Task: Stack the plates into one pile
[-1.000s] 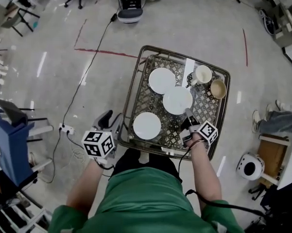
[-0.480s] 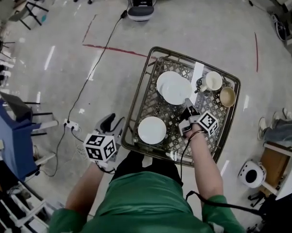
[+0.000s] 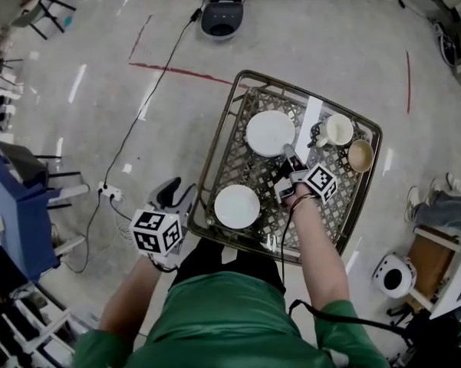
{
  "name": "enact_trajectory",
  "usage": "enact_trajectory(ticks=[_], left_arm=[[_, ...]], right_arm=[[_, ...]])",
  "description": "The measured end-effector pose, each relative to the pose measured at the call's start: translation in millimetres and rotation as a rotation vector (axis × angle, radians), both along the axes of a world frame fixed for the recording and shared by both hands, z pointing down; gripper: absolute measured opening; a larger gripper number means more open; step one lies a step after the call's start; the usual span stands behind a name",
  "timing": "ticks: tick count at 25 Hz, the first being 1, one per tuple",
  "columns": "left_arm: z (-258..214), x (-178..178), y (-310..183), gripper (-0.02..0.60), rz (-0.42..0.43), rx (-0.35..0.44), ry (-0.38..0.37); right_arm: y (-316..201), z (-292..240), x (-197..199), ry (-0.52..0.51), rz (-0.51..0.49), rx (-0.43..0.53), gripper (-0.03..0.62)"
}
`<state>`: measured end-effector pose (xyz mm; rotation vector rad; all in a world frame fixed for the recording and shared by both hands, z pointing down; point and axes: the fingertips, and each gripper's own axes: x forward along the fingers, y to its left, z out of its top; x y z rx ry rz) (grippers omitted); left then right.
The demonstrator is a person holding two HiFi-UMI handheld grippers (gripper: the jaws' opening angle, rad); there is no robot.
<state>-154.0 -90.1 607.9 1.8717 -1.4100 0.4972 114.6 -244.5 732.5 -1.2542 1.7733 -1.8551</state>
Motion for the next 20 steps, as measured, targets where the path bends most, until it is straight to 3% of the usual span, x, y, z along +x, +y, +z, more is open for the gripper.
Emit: enact_trajectory(ticks=[9,16,20], left_arm=[[1,2,-1,0.196,-0.014,-0.01,0.003],[8,-6,3,0.196,-0.026,-0.017,0.008],[9,-5,6,0.196,-0.033,-0.015,0.009]], right_arm=[[1,26,7,0.099,0.005,-0.101,0.029],[7,48,-1,0.28,-0.095,-0.181,0.035],[7,49,-2,0.371,-0.165,-0.168,0.065]])
